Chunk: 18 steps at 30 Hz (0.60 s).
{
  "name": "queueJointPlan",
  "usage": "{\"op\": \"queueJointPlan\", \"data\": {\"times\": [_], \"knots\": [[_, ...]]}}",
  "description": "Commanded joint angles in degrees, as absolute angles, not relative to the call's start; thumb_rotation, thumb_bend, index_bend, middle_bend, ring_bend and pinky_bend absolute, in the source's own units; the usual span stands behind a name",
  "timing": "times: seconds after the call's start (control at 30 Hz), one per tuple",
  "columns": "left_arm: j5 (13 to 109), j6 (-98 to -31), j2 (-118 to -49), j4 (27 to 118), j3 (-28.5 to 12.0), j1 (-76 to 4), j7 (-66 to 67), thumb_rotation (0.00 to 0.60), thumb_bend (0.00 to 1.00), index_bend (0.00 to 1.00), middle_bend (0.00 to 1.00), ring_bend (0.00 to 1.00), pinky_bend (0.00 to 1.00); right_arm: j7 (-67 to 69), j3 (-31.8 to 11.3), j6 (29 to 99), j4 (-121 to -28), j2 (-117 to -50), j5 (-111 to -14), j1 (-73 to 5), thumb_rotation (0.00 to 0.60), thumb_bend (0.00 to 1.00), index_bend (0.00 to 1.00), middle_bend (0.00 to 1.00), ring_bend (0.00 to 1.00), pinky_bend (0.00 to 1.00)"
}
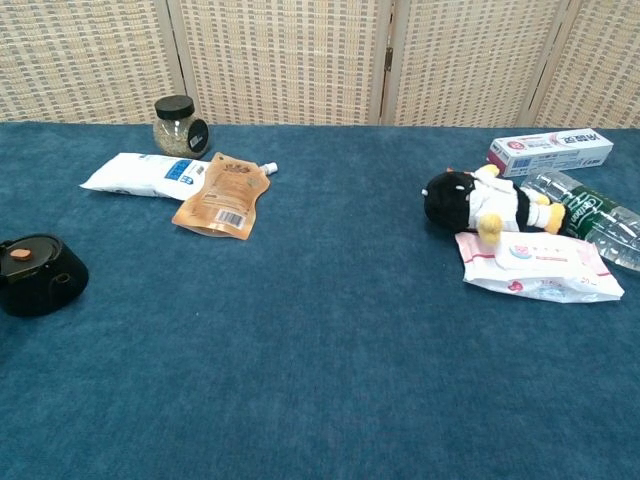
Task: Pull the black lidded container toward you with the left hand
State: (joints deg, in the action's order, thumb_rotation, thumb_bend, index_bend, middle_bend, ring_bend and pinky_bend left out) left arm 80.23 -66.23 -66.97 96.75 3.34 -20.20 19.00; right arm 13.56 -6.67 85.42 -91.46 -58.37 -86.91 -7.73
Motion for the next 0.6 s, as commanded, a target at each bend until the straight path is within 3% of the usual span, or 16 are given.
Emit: {"op": "queueJointPlan", "data": {"times": [0.03,0.6], "knots": [[79.53,-65.93,-67.49,96.31,3.04,-20.24,19.73,0.166,0.1,0.34,0.35,0.24,0.0,13.54,-6.57,85.44,-91.42,-58.36,-86.86,-7.61,0.6,0.24,0.19,0.33,0.16,0.15],[78.8,-65.63,-68.23,94.93,2.78,-19.66,19.8,0.17,0.1,0.38,0.38,0.25,0.0,13.7,-6.14,85.36,-91.34,-58.5,-86.76,-7.18,0.6,0.25,0.19,0.33,0.16,0.15]]}}
